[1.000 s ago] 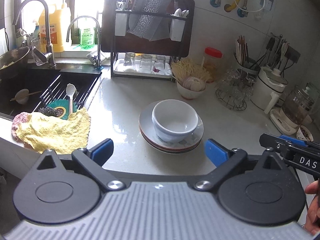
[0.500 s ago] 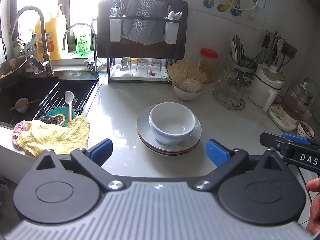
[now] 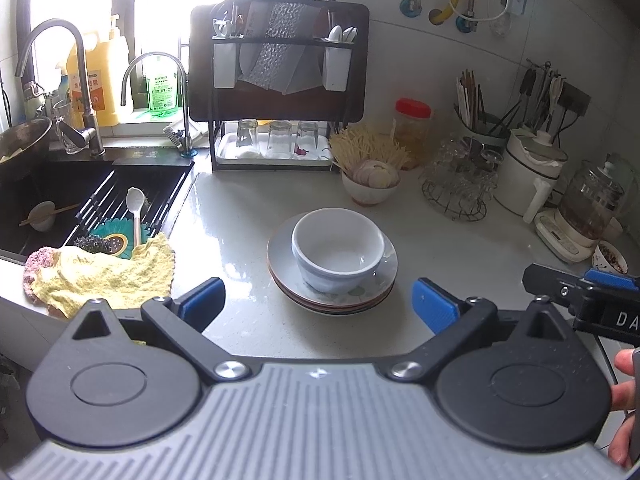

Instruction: Organize plates and bowls

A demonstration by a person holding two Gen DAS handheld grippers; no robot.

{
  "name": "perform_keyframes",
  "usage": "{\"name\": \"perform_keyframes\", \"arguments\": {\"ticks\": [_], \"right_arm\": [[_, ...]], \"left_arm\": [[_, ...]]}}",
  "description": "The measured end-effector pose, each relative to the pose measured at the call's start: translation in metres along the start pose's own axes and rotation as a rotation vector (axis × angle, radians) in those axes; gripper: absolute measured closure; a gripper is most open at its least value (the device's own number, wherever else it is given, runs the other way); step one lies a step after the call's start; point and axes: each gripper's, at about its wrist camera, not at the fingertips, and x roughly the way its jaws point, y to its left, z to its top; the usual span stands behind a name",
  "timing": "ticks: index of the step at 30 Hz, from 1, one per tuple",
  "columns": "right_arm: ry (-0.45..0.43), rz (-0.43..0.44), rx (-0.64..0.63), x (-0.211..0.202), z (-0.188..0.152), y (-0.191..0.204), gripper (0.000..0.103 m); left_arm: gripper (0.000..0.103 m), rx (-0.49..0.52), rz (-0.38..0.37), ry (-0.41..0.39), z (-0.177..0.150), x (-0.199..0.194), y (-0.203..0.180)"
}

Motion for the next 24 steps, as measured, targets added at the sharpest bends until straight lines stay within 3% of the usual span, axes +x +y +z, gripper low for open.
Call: {"name": "perform_keyframes", "arguments": {"ticks": [24], "right_arm": [[0.019, -0.012, 0.011, -0.002, -0.006, -0.015, 0.000]], "left_arm": [[0.002, 0.002, -0.003, 0.001, -0.004, 0.004, -0.013]]}}
